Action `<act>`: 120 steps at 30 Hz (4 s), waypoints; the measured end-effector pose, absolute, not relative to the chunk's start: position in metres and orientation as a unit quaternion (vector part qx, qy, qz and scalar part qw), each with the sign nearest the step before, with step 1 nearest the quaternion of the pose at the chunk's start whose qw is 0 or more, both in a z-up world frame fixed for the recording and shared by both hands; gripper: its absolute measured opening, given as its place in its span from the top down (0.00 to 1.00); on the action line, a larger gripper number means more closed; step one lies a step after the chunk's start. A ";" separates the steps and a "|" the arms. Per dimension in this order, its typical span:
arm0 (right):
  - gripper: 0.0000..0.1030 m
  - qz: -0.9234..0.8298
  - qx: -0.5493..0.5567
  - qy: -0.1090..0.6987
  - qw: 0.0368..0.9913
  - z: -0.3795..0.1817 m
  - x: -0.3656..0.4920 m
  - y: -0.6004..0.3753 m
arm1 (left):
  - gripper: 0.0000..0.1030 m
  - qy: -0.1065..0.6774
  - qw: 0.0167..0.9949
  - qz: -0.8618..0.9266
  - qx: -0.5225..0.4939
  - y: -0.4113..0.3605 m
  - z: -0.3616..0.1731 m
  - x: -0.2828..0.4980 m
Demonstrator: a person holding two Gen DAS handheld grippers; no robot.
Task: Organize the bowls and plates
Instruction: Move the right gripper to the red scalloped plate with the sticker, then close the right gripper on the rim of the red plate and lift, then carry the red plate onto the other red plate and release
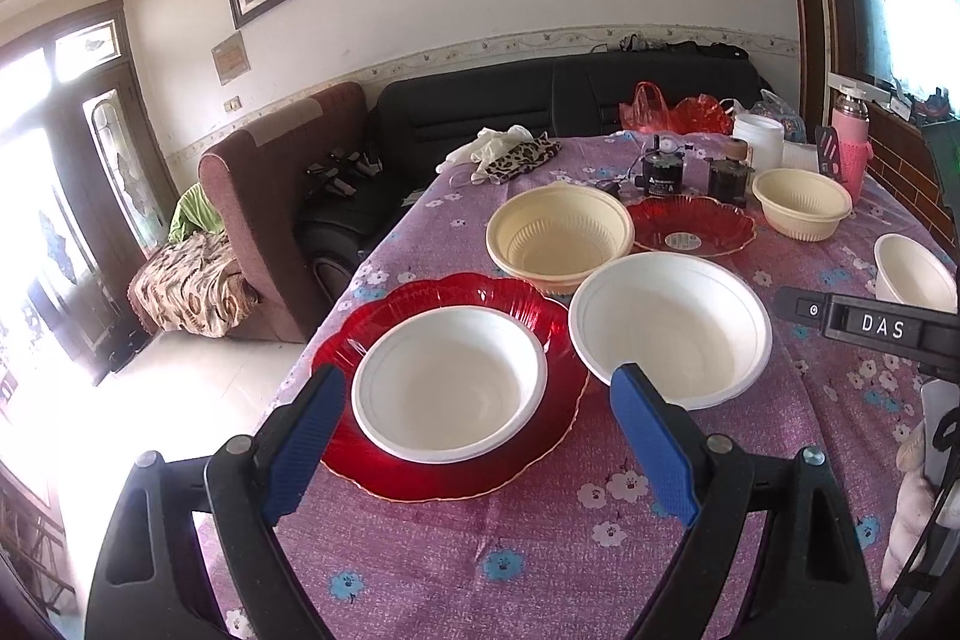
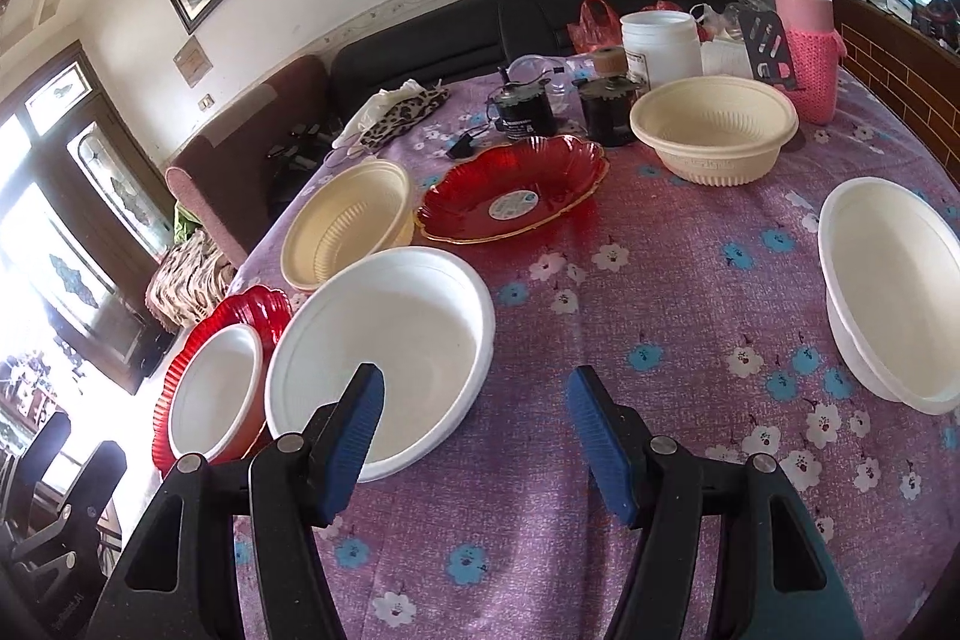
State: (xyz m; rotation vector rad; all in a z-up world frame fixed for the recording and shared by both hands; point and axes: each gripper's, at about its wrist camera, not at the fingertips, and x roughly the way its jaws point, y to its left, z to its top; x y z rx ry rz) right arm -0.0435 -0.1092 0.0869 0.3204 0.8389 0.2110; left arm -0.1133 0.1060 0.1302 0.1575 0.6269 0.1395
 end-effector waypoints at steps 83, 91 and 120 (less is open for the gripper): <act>0.81 0.085 0.137 0.511 0.844 0.025 -0.151 -0.266 | 0.36 0.509 0.834 -0.208 -0.039 -0.047 0.021 -0.068; 0.81 0.058 0.155 0.501 0.850 0.027 -0.153 -0.269 | 0.83 0.507 0.833 -0.222 -0.002 -0.065 0.025 -0.080; 0.84 0.247 0.044 0.445 0.860 0.112 -0.016 0.040 | 0.83 0.384 0.907 0.033 -0.172 0.244 0.099 -0.052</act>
